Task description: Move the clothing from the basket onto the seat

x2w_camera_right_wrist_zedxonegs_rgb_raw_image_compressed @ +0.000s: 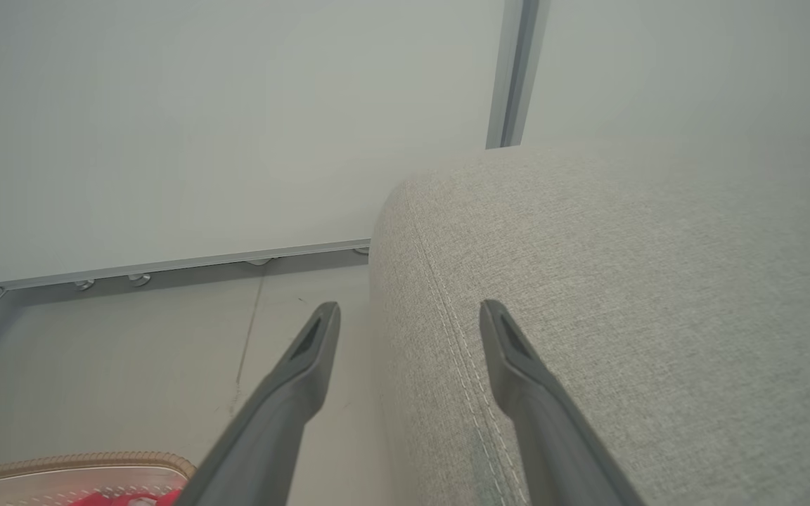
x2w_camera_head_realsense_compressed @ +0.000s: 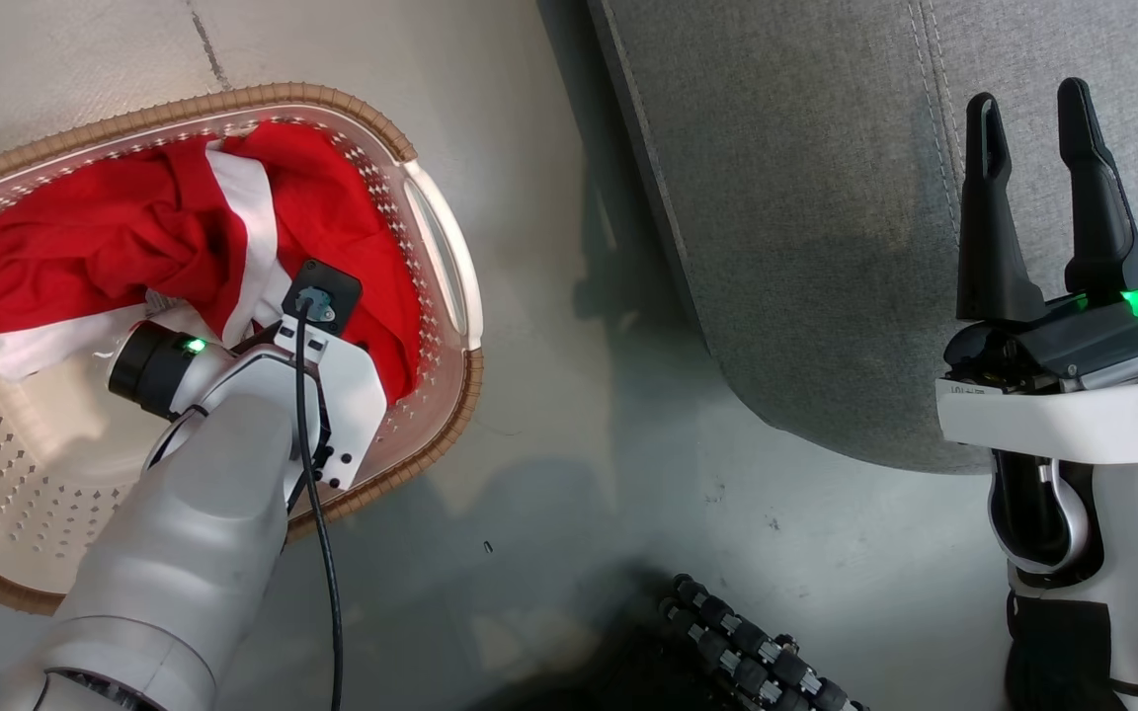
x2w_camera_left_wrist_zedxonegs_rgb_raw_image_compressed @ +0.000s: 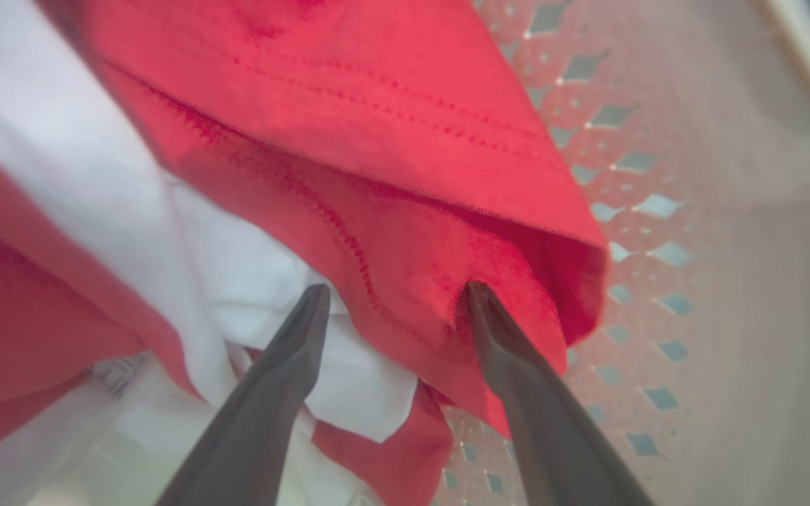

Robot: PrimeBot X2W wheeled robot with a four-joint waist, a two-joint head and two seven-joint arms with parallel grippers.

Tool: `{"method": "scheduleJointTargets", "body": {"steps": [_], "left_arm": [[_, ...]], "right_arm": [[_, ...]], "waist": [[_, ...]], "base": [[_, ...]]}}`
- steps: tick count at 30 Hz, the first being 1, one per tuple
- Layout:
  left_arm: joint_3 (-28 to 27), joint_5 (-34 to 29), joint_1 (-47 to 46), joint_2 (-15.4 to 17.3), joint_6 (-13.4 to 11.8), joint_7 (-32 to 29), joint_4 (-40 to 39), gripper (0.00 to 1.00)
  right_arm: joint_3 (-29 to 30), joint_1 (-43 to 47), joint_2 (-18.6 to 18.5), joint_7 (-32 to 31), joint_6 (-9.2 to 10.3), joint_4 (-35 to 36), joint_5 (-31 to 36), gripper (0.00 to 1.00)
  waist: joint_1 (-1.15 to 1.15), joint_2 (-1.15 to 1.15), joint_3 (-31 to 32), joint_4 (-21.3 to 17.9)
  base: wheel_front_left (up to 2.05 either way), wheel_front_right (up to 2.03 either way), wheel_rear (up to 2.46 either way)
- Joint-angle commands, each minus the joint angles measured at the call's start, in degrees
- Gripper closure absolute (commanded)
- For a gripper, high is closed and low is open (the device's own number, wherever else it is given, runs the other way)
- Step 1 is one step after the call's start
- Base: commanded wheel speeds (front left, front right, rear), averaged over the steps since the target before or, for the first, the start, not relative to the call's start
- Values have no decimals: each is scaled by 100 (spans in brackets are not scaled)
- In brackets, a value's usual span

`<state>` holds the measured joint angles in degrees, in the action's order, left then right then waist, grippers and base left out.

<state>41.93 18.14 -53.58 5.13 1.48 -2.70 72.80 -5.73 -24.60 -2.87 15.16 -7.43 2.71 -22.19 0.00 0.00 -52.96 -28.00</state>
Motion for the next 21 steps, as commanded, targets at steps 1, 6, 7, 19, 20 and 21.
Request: {"method": "scheduleJointTargets", "body": {"steps": [1, 6, 7, 19, 20, 21], "left_arm": [[-15, 46, -124, 55, -21, -38, 25, 56], [9, 78, -163, 74, 3, -162, 71, 100], [28, 64, -189, 79, -13, -121, 74, 100], [60, 129, -198, -24, -158, 935, -121, 100], [39, 174, -161, -57, -155, 1039, -160, 100], [37, 188, -122, -89, -154, 1133, -194, 100]], "right_arm": [[23, 34, -8, 16, -11, 28, -24, 0], [41, 6, -8, 16, -11, 40, 10, 0], [40, -5, -8, 16, -11, 34, 18, 0], [-54, -73, -11, 17, -11, -141, 347, 0], [-44, -55, -12, 17, -11, -153, 408, 0], [-32, -35, -13, 17, -11, -170, 449, 0]], "waist": [[0, 0, -8, 2], [0, 0, -13, 16], [0, 0, -9, 19], [0, 0, 544, 332], [0, 0, 630, 396], [0, 0, 720, 462]], "base": [[0, 0, 0], [0, 0, 0], [0, 0, 0], [0, 0, 0], [0, 0, 0], [0, 0, 0]]}}
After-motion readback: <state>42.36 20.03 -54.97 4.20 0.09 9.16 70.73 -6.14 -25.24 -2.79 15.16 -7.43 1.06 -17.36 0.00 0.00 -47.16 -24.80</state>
